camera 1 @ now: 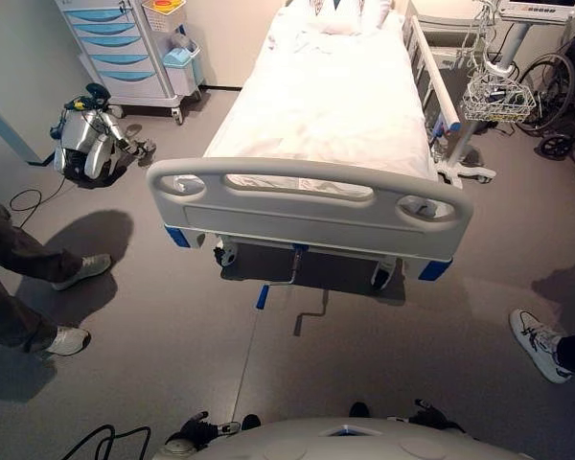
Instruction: Raise the hospital bed
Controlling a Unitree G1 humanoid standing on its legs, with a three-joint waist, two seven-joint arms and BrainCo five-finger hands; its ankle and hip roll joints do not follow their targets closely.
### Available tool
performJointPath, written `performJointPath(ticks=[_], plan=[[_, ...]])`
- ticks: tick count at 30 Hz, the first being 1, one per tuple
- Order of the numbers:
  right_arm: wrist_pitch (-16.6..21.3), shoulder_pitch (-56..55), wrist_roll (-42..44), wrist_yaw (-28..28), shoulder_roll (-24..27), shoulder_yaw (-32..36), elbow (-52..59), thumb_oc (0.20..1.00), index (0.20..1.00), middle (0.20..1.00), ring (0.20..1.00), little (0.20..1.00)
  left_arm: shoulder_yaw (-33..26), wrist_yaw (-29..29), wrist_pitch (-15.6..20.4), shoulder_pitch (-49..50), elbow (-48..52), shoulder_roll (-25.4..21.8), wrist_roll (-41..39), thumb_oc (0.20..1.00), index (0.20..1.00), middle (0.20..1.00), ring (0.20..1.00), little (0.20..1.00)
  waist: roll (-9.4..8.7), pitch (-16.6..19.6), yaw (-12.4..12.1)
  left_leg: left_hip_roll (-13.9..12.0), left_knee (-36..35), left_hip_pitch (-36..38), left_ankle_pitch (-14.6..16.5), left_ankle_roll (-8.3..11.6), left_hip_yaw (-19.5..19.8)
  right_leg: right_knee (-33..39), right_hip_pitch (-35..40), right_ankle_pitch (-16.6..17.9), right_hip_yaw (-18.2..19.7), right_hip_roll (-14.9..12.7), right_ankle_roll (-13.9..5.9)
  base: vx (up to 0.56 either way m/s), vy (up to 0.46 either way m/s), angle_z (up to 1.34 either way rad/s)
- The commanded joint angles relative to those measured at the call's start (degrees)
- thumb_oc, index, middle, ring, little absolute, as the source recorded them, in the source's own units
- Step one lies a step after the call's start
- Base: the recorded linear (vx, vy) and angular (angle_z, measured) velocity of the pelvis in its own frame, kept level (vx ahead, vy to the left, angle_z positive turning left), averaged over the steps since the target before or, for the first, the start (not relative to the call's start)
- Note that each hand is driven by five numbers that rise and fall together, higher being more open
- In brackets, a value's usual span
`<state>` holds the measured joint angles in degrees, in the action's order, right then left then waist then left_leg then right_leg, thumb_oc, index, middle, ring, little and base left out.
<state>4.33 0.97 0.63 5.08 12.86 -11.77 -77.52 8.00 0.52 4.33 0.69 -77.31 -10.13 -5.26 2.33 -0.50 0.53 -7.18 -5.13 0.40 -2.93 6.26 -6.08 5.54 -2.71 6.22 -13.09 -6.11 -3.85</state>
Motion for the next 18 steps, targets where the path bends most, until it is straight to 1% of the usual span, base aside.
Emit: performJointPath(ticks=[1, 9, 13, 14, 15, 16, 17, 18], plan=[[-0.1, 4.2, -1.1, -0.3, -0.7, -0.6, -2.8, 1.0, 1.0, 1.0, 1.0, 1.0, -0.4, -0.7, 0.6, -4.1, -3.0, 0.5, -1.1, 1.0, 1.0, 1.0, 1.0, 1.0, -3.07, -2.6, -0.1, 3.8, 0.1, 1.2, 3.5, -3.87, -0.3, -0.5, 3.8, -3.4, -1.4, -1.9, -4.53, 0.0, 0.0, 0.0], [0.4, 4.9, -0.5, 0.8, 0.1, -0.3, -2.2, 1.0, 1.0, 1.0, 1.0, 1.0, -0.4, 0.2, 0.8, -5.2, -2.8, -0.3, -1.8, 1.0, 1.0, 1.0, 1.0, 1.0, -3.06, -4.2, 0.4, 3.4, 0.1, -1.2, 2.5, -3.59, -0.5, -0.5, 1.2, -2.7, -0.9, -1.7, -4.44, -0.04, 0.003, -0.02], [0.7, 6.2, 0.2, 2.1, 0.9, -0.1, -1.5, 1.0, 1.0, 1.0, 1.0, 1.0, -0.7, 2.2, 1.3, -6.9, -2.0, -1.3, -2.9, 1.0, 1.0, 1.0, 1.0, 1.0, -3.11, -6.7, 1.0, 3.1, 0.1, -3.5, 1.1, -3.27, -0.6, -0.5, -1.4, -1.8, -0.6, -1.5, -4.33, -0.06, -0.005, -0.02], [0.7, 6.2, 0.2, 2.1, 0.9, -0.1, -1.5, 1.0, 1.0, 1.0, 1.0, 1.0, -0.7, 2.2, 1.3, -7.0, -2.0, -1.3, -2.9, 1.0, 1.0, 1.0, 1.0, 1.0, -3.11, -6.7, 1.0, 3.1, 0.1, -3.5, 1.1, -3.27, -0.6, -0.5, -1.4, -1.8, -0.6, -1.5, -4.32, -0.07, 0.004, -0.01], [0.8, 7.0, 0.7, 2.6, 1.2, -0.1, -1.1, 1.0, 1.0, 1.0, 1.0, 1.0, -0.7, 3.3, 1.7, -7.9, -1.3, -1.6, -4.0, 1.0, 1.0, 1.0, 1.0, 1.0, -3.16, -7.7, 1.1, 2.9, 0.1, -4.7, 0.6, -3.11, -0.8, -0.5, -2.6, -1.3, -0.5, -1.4, -4.28, -0.04, 0.002, -0.02], [0.8, 7.0, 0.7, 2.6, 1.2, -0.1, -1.1, 1.0, 1.0, 1.0, 1.0, 1.0, -0.7, 3.3, 1.7, -7.9, -1.3, -1.6, -4.0, 1.0, 1.0, 1.0, 1.0, 1.0, -3.16, -7.7, 1.1, 2.9, 0.1, -4.8, 0.5, -3.11, -0.8, -0.5, -2.7, -1.3, -0.5, -1.4, -4.28, -0.09, 0.003, -0.04], [1.1, 8.1, 1.5, 3.3, 1.6, 0.0, -0.8, 1.0, 1.0, 1.0, 1.0, 1.0, -0.3, 3.8, 2.1, -9.0, -0.7, -1.4, -5.1, 1.0, 1.0, 1.0, 1.0, 1.0, -3.27, -8.9, 1.3, 2.8, 0.1, -6.0, -0.1, -2.97, -0.8, -0.5, -4.0, -0.8, -0.4, -1.4, -4.28, -0.05, 0.001, -0.04], [1.1, 8.1, 1.5, 3.3, 1.6, 0.0, -0.8, 1.0, 1.0, 1.0, 1.0, 1.0, -0.3, 3.8, 2.1, -9.0, -0.7, -1.4, -5.1, 1.0, 1.0, 1.0, 1.0, 1.0, -3.26, -8.9, 1.3, 2.8, 0.1, -6.1, -0.1, -2.97, -0.8, -0.5, -4.1, -0.8, -0.4, -1.4, -4.27, -0.07, -0.002, -0.05]])
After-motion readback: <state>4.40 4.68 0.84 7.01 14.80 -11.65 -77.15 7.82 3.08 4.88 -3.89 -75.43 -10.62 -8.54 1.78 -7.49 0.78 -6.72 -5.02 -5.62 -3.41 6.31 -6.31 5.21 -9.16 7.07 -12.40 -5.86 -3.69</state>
